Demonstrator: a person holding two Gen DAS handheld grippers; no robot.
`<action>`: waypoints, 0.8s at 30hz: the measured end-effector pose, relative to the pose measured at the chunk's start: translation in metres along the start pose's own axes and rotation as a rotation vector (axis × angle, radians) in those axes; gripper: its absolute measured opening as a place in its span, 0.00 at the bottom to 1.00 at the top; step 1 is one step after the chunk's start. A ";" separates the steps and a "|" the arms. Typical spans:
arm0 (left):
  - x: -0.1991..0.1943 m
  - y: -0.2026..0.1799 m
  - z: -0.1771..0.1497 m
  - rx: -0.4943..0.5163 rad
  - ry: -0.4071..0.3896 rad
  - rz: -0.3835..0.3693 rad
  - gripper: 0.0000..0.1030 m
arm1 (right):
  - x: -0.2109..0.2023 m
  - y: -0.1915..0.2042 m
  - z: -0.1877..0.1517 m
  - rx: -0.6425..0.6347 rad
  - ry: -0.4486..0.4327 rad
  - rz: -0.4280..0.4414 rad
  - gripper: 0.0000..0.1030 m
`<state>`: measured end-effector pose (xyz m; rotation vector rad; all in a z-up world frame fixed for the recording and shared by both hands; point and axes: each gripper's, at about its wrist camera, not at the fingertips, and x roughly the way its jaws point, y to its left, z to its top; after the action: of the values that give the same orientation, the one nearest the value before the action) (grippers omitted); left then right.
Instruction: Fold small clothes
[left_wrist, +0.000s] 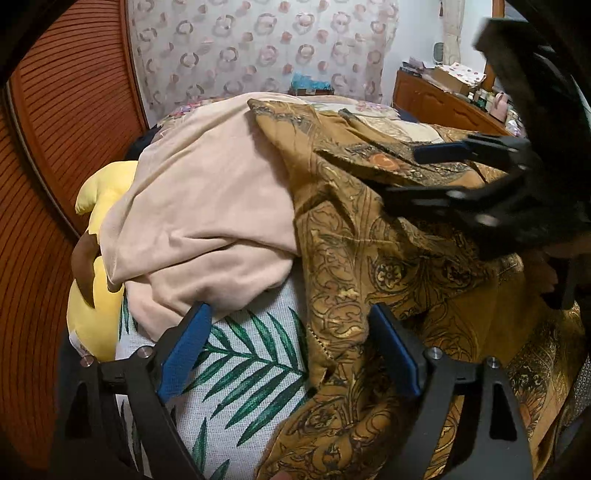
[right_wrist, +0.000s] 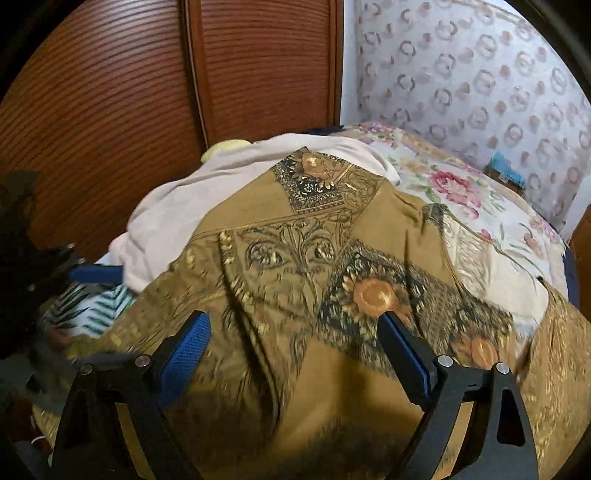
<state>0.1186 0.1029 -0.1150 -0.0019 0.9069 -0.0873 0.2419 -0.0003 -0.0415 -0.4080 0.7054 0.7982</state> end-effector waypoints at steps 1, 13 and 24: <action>0.000 0.000 0.000 -0.001 0.000 0.000 0.85 | 0.003 -0.001 0.002 0.002 0.003 -0.014 0.89; 0.002 -0.002 -0.002 -0.003 0.016 0.021 1.00 | -0.018 -0.075 -0.013 0.195 -0.038 -0.202 0.82; 0.004 0.001 -0.002 0.002 0.024 0.016 1.00 | -0.096 -0.087 -0.095 0.186 -0.142 -0.197 0.82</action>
<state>0.1195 0.1034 -0.1193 0.0085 0.9306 -0.0736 0.2221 -0.1597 -0.0339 -0.2449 0.5912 0.5640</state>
